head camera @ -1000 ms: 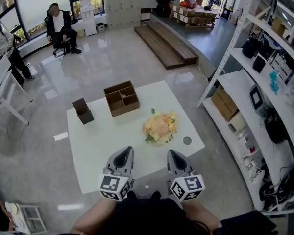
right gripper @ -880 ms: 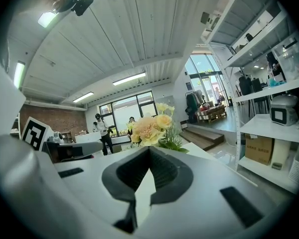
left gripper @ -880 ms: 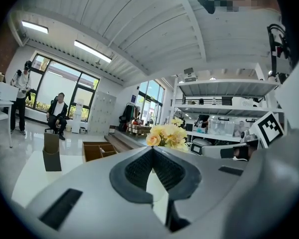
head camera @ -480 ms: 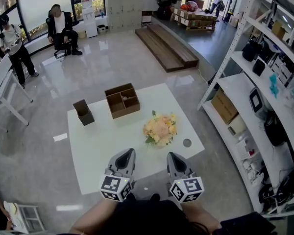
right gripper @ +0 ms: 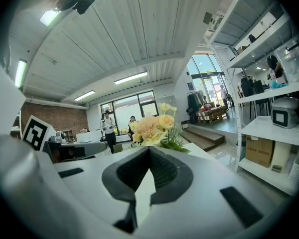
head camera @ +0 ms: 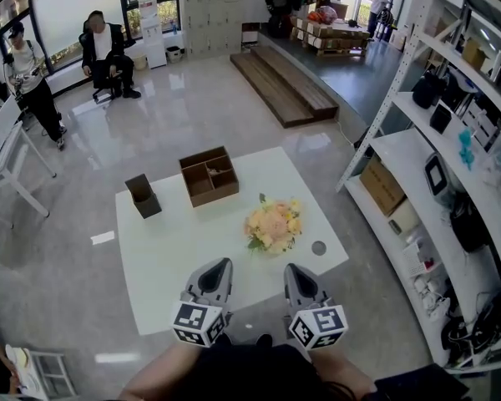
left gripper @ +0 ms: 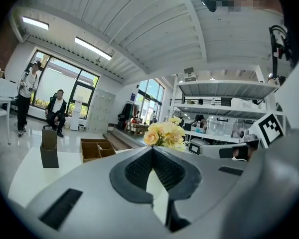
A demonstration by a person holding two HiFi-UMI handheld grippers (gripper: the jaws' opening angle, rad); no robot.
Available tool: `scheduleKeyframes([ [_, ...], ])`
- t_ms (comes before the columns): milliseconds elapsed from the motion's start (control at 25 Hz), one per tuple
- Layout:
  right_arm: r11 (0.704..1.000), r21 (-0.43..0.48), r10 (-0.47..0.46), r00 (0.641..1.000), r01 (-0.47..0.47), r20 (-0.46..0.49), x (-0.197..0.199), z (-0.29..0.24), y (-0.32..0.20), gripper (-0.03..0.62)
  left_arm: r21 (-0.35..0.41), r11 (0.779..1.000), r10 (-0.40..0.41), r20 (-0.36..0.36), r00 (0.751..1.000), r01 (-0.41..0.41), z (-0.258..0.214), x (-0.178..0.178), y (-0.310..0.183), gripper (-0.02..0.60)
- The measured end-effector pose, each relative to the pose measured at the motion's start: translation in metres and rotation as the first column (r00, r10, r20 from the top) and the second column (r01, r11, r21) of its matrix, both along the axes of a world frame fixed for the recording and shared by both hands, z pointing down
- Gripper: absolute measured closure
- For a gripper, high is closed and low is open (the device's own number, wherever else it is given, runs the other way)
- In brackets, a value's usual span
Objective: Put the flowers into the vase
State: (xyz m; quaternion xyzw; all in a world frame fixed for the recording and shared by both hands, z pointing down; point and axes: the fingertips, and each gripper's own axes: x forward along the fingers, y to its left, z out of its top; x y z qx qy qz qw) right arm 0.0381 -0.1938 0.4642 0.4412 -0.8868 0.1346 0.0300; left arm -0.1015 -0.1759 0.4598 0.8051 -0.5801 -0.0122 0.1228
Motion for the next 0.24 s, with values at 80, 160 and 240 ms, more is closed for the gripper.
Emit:
scheduleKeyframes([
  [80, 1.000, 0.002, -0.001, 1.000, 0.001, 0.000, 0.0000, -0.0006, 0.0000, 0.591, -0.001, 1.000, -0.001, 0.000, 1.000, 0.001, -0.0001, 0.0000, 0.0003, 0.575],
  [160, 1.000, 0.003, -0.001, 1.000, 0.001, -0.001, 0.0002, -0.0018, -0.0004, 0.591, -0.002, 1.000, -0.001, -0.001, 1.000, 0.001, -0.0004, 0.0002, 0.0003, 0.575],
  [240, 1.000, 0.004, 0.000, 1.000, 0.000, -0.001, 0.0007, -0.0028, -0.0004, 0.591, -0.006, 1.000, 0.000, -0.001, 1.000, 0.000, -0.0001, 0.0008, 0.0005, 0.575],
])
